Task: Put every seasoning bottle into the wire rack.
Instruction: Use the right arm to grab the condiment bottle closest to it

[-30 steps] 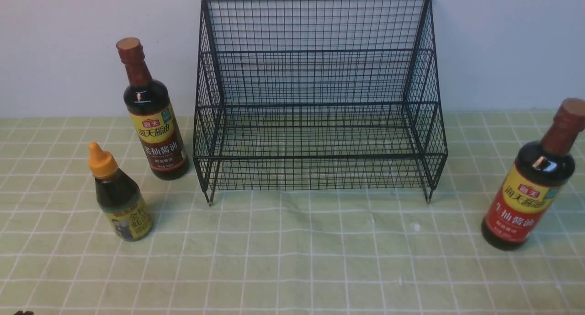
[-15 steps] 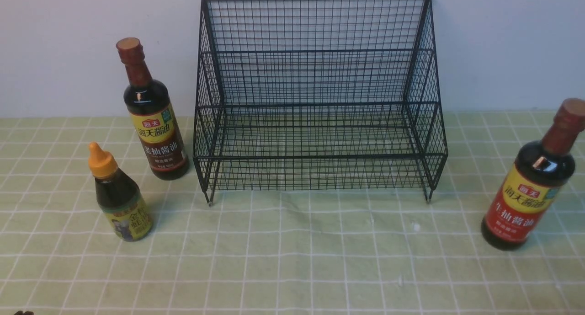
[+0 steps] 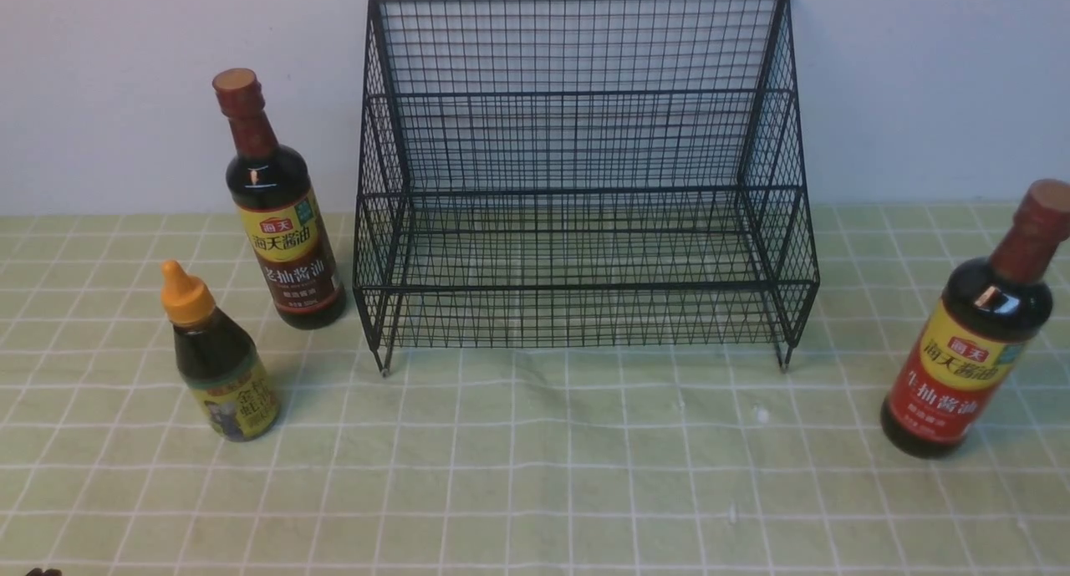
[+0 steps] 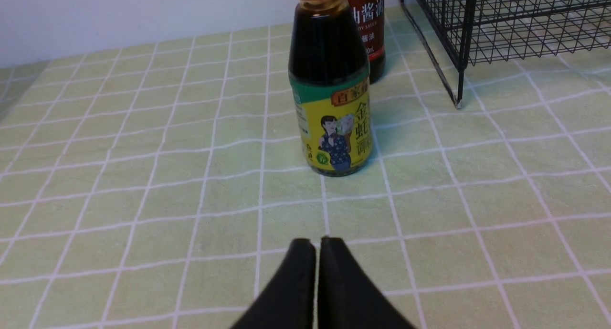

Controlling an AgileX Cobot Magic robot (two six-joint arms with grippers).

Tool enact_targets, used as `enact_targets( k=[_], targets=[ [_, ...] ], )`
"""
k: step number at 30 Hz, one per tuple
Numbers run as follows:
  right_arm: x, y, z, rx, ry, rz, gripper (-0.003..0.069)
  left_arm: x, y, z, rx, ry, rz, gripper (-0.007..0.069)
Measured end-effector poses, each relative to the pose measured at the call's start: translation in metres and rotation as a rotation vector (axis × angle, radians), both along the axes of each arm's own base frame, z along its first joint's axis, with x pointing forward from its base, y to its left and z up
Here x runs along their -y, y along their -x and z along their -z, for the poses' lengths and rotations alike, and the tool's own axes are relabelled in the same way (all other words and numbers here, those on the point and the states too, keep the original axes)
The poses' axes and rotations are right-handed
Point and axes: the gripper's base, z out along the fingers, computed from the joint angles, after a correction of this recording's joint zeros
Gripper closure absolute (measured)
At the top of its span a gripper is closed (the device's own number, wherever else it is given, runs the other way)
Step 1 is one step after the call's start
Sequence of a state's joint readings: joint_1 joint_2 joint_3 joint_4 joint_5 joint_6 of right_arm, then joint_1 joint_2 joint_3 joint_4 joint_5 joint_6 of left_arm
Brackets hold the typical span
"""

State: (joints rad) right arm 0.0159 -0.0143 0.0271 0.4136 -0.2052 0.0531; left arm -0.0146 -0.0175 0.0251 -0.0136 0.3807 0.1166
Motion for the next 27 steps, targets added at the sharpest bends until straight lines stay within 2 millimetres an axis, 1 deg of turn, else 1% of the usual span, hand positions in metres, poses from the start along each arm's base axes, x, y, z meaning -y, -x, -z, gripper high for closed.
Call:
enact_targets(
  k=[2,3,5,6,7,8,9,10,11,12,13,14,16,18,19,20,22,23,24,26,27],
  targets=[
    [0.003,0.003,-0.008,0.081,-0.040,0.016,0.0675,0.000,0.000,0.000,0.000,0.000,0.000,0.0631],
    [0.003,0.003,-0.009,0.084,-0.042,0.015,0.0675,0.000,0.000,0.000,0.000,0.000,0.000,0.0631],
    [0.000,0.007,-0.032,0.105,-0.038,-0.011,0.0675,0.000,0.000,0.000,0.000,0.000,0.000,0.0631],
    [-0.002,0.008,-0.052,0.087,-0.012,-0.034,0.0675,0.000,0.000,0.000,0.000,0.000,0.000,0.0631],
    [-0.003,0.007,-0.055,0.082,-0.008,-0.037,0.0675,0.000,0.000,0.000,0.000,0.000,0.000,0.0631],
    [-0.006,0.004,-0.076,0.028,0.045,-0.057,0.0675,0.000,0.000,0.000,0.000,0.000,0.000,0.0631],
    [-0.007,0.003,-0.079,0.018,0.046,-0.061,0.0675,0.000,0.000,0.000,0.000,0.000,0.000,0.0631],
    [-0.010,-0.007,-0.102,-0.088,0.117,-0.079,0.0673,0.000,0.000,0.000,0.000,0.000,0.000,0.0631],
    [-0.011,-0.010,-0.107,-0.113,0.124,-0.085,0.0672,0.000,0.000,0.000,0.000,0.000,0.000,0.0631],
    [-0.013,-0.027,-0.123,-0.228,0.181,-0.094,0.0659,0.000,0.000,0.000,0.000,0.000,0.000,0.0631],
    [-0.013,-0.029,-0.124,-0.250,0.193,-0.095,0.0658,0.000,0.000,0.000,0.000,0.000,0.000,0.0631],
    [-0.013,-0.042,-0.133,-0.307,0.223,-0.094,0.0642,0.000,0.000,0.000,0.000,0.000,0.000,0.0631],
    [-0.013,-0.062,-0.141,-0.385,0.254,-0.095,0.0606,0.000,0.000,0.000,0.000,0.000,0.000,0.0631],
    [-0.013,-0.079,-0.144,-0.434,0.277,-0.093,0.0559,0.000,0.000,0.000,0.000,0.000,0.000,0.0631],
    [-0.013,-0.096,-0.145,-0.473,0.288,-0.093,0.0501,0.000,0.000,0.000,0.000,0.000,0.000,0.0631],
    [-0.013,-0.106,-0.143,-0.494,0.291,-0.095,0.0467,0.000,0.000,0.000,0.000,0.000,0.000,0.0631],
    [-0.013,-0.125,-0.139,-0.522,0.298,-0.095,0.0374,0.000,0.000,0.000,0.000,0.000,0.000,0.0631],
    [-0.013,-0.125,-0.140,-0.517,0.300,-0.093,0.0364,0.000,0.000,0.000,0.000,0.000,0.000,0.0631],
    [-0.013,-0.139,-0.133,-0.534,0.305,-0.093,0.0287,0.000,0.000,0.000,0.000,0.000,0.000,0.0631],
    [-0.013,-0.156,-0.123,-0.562,0.307,-0.095,0.0190,0.000,0.000,0.000,0.000,0.000,0.000,0.0631],
    [-0.013,-0.162,-0.119,-0.573,0.309,-0.096,0.0159,0.000,0.000,0.000,0.000,0.000,0.000,0.0631]
  ],
)
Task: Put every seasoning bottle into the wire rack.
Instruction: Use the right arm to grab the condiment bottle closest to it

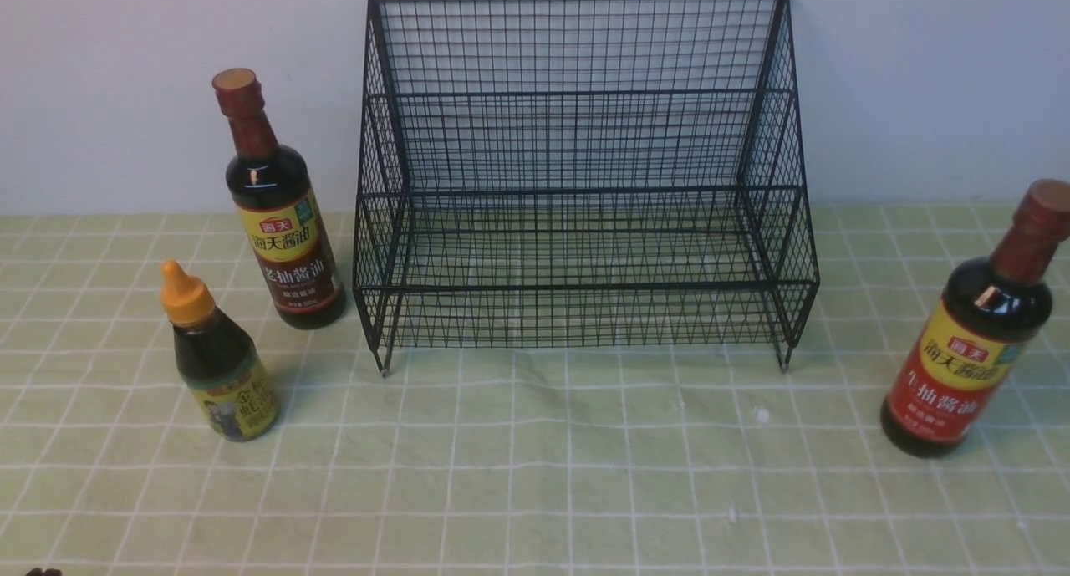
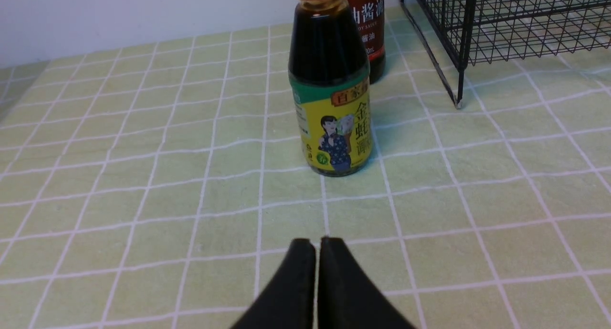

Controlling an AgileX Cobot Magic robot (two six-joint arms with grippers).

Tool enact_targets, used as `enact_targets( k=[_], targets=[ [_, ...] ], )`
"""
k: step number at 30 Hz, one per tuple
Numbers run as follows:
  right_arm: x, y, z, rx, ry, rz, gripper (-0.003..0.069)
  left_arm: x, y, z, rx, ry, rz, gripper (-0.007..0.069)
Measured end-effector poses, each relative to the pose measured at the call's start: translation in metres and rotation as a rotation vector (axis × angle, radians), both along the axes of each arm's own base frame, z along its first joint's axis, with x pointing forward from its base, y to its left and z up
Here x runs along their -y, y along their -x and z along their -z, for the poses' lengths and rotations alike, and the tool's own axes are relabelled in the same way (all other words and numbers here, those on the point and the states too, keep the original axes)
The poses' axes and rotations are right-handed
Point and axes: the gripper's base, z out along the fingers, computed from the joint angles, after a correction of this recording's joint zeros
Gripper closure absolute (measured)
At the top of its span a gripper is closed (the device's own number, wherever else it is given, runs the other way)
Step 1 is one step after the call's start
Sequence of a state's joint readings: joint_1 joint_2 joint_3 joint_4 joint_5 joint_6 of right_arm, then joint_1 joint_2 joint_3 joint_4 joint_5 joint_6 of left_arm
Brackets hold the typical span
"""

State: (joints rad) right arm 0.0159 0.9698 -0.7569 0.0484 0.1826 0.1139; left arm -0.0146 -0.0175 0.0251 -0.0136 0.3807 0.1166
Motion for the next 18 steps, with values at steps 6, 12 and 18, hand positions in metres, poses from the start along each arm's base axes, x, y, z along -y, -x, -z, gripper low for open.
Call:
enact_targets(
  k=[6,12,18],
  targets=[
    [0.000,-0.036,0.031,-0.086,0.070,-0.015,0.0041,0.000,0.000,0.000,0.000,0.000,0.000,0.0631],
    [-0.001,-0.058,0.062,-0.206,0.081,-0.023,0.0043,0.000,0.000,0.000,0.000,0.000,0.000,0.0631],
    [-0.001,-0.063,0.080,-0.320,0.084,-0.026,0.0217,0.000,0.000,0.000,0.000,0.000,0.000,0.0631]
  ],
)
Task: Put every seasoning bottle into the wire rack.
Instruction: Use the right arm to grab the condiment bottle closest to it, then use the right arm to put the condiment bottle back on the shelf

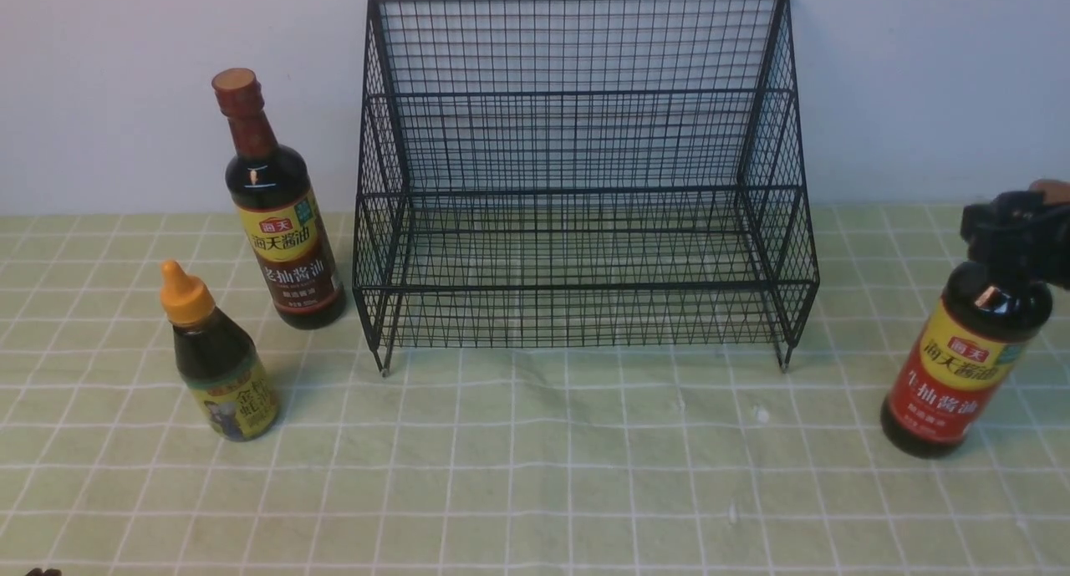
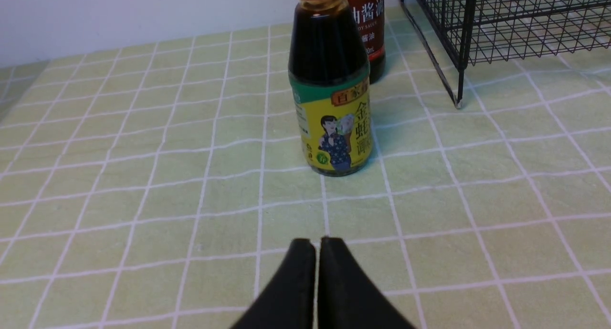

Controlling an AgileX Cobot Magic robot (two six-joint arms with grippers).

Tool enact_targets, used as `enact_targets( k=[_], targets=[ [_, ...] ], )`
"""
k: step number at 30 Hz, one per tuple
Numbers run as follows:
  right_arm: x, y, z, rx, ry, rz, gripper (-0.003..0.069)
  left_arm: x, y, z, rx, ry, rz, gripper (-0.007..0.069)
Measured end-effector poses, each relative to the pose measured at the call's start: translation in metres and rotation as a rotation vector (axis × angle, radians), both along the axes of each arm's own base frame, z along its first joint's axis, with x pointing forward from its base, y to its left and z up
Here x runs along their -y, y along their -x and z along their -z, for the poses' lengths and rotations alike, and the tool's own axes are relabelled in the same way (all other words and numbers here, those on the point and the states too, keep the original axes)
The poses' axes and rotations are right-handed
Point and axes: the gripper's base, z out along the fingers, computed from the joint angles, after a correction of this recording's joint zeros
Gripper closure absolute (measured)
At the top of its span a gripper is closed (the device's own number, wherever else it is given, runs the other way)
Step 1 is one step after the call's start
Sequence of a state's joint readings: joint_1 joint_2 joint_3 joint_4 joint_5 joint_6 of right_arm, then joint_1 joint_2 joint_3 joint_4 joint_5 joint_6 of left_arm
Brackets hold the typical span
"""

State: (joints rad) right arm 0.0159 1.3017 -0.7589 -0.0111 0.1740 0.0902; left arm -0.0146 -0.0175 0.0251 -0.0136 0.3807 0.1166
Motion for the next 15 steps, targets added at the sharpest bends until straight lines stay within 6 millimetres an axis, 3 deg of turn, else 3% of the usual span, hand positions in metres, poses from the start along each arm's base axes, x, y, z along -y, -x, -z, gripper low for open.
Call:
enact_targets(
  k=[2,8,10,13,15],
  targets=[
    [0.000,0.000,0.000,-0.001,0.009,-0.006,0.0398,0.000,0.000,0.000,0.000,0.000,0.000,0.0631],
    [-0.001,0.006,-0.007,0.007,0.034,-0.022,0.0390,0.000,0.000,0.000,0.000,0.000,0.000,0.0631],
    [-0.002,0.009,-0.018,0.011,0.048,-0.032,0.0390,0.000,0.000,0.000,0.000,0.000,0.000,0.0631],
    [-0.009,0.012,-0.048,0.052,0.068,-0.062,0.0390,0.000,0.000,0.000,0.000,0.000,0.000,0.0631],
    [-0.022,0.011,-0.087,0.148,0.087,-0.121,0.0390,0.000,0.000,0.000,0.000,0.000,0.000,0.0631]
  ],
)
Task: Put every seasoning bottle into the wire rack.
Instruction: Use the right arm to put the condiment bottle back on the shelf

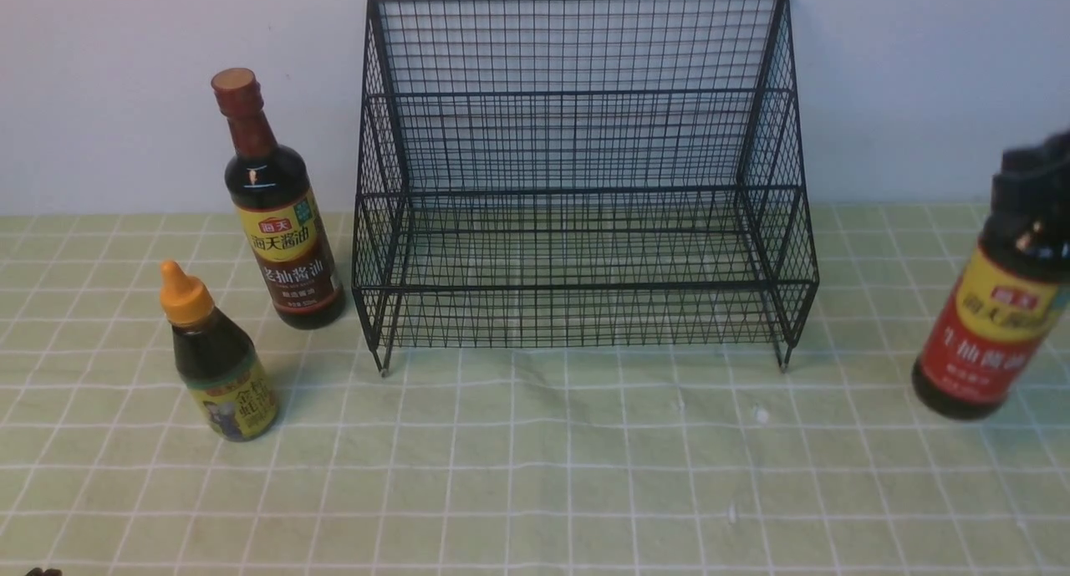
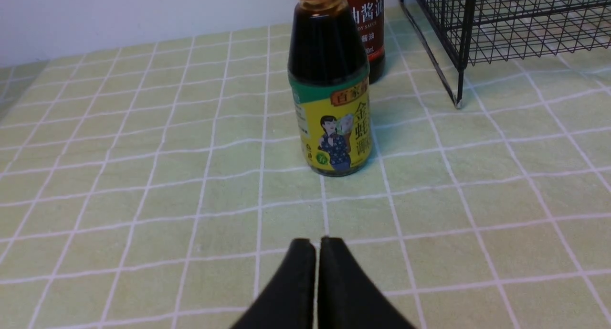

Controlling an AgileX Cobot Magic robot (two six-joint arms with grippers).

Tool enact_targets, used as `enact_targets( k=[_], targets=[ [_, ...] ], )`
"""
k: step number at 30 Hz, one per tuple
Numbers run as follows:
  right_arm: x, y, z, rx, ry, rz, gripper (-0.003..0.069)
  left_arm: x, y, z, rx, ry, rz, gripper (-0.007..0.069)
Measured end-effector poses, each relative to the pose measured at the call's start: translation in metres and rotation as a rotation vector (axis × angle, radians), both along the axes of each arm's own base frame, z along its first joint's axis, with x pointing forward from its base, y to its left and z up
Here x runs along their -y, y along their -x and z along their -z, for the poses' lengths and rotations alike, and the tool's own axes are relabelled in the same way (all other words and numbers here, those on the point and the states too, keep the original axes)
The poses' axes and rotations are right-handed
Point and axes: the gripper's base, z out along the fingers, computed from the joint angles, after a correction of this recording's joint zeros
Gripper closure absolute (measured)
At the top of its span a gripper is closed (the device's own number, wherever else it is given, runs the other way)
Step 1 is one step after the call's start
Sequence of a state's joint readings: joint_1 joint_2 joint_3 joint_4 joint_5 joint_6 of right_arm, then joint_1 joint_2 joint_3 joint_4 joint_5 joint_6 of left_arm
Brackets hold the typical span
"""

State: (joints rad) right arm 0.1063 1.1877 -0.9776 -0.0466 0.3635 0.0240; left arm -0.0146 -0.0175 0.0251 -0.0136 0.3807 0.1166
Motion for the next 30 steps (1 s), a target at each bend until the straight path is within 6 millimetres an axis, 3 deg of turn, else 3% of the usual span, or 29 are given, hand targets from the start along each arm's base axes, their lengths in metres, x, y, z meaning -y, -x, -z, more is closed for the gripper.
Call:
enact_targets(
  k=[4,7,10,11,15,18,20,26,30],
  targets=[
    [-0.027,0.002,-0.060,0.157,0.015,-0.113,0.0390,0.000,0.000,0.000,0.000,0.000,0.000,0.0631],
    [-0.045,0.000,-0.094,0.251,-0.008,-0.175,0.0390,0.000,0.000,0.000,0.000,0.000,0.000,0.0631],
    [-0.062,-0.015,-0.111,0.293,-0.026,-0.213,0.0390,0.000,0.000,0.000,0.000,0.000,0.000,0.0631],
    [-0.063,-0.017,-0.111,0.294,-0.026,-0.216,0.0390,0.000,0.000,0.000,0.000,0.000,0.000,0.0631],
    [-0.083,-0.057,-0.105,0.268,-0.021,-0.239,0.0390,0.000,0.000,0.000,0.000,0.000,0.000,0.0631],
    [-0.099,-0.095,-0.085,0.215,-0.010,-0.246,0.0390,0.000,0.000,0.000,0.000,0.000,0.000,0.0631],
    [-0.104,-0.110,-0.075,0.196,-0.006,-0.246,0.0390,0.000,0.000,0.000,0.000,0.000,0.000,0.0631],
    [-0.118,-0.148,-0.047,0.158,0.002,-0.248,0.0390,0.000,0.000,0.000,0.000,0.000,0.000,0.0631],
    [-0.121,-0.158,-0.031,0.130,0.009,-0.249,0.0390,0.000,0.000,0.000,0.000,0.000,0.000,0.0631]
  ],
)
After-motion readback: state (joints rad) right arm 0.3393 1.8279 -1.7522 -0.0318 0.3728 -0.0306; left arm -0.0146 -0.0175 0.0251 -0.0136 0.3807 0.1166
